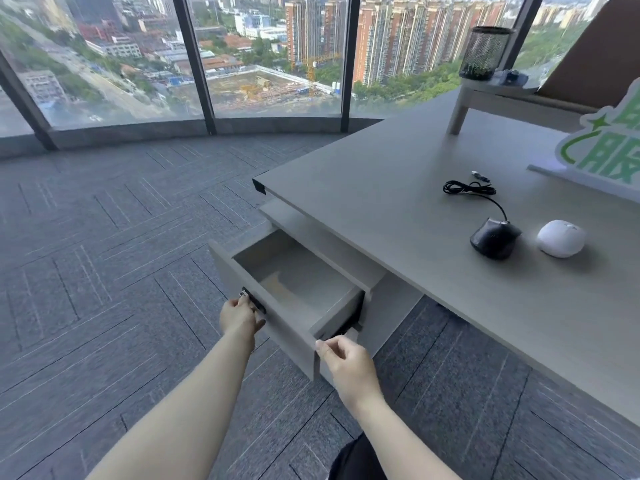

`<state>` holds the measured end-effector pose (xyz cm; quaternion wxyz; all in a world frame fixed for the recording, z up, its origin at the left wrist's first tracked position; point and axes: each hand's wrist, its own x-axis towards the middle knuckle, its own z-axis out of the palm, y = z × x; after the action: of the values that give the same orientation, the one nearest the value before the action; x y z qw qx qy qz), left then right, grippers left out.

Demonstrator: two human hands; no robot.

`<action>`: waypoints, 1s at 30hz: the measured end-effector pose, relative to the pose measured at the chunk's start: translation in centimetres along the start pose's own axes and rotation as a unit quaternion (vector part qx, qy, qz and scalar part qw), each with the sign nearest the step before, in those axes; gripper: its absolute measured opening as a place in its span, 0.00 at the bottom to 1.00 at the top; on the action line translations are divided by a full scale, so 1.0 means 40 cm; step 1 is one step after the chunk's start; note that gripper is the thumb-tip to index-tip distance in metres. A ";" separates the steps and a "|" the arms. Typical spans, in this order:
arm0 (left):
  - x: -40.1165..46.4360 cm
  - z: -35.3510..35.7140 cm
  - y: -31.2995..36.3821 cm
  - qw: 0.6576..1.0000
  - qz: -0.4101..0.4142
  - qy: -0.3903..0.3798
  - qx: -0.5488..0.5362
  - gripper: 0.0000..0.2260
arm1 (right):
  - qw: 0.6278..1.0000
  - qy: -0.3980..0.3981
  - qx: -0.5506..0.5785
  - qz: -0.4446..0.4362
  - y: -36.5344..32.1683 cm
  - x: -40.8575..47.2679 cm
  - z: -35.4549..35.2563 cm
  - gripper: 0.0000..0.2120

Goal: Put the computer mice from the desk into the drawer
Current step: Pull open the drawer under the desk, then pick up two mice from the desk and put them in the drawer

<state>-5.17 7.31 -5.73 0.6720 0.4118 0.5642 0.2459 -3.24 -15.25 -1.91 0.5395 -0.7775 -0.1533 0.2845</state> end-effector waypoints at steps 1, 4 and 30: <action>-0.008 -0.039 -0.001 1.000 0.000 0.009 -0.004 0.13 | 1.000 -0.024 0.001 0.001 0.005 -0.011 0.017 0.14; -0.019 -0.154 -0.009 0.999 -0.002 0.029 -0.021 0.11 | 0.996 -0.089 -0.008 -0.001 0.019 -0.048 0.077 0.14; -0.358 -0.056 0.153 0.868 0.431 -0.015 0.247 0.17 | 0.979 0.127 -0.019 -0.158 -0.177 -0.124 -0.198 0.08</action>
<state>-9.99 -0.16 7.27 0.3836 0.7702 0.3631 0.3575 -1.86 -21.26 8.05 0.5775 -0.7835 -0.2102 0.0919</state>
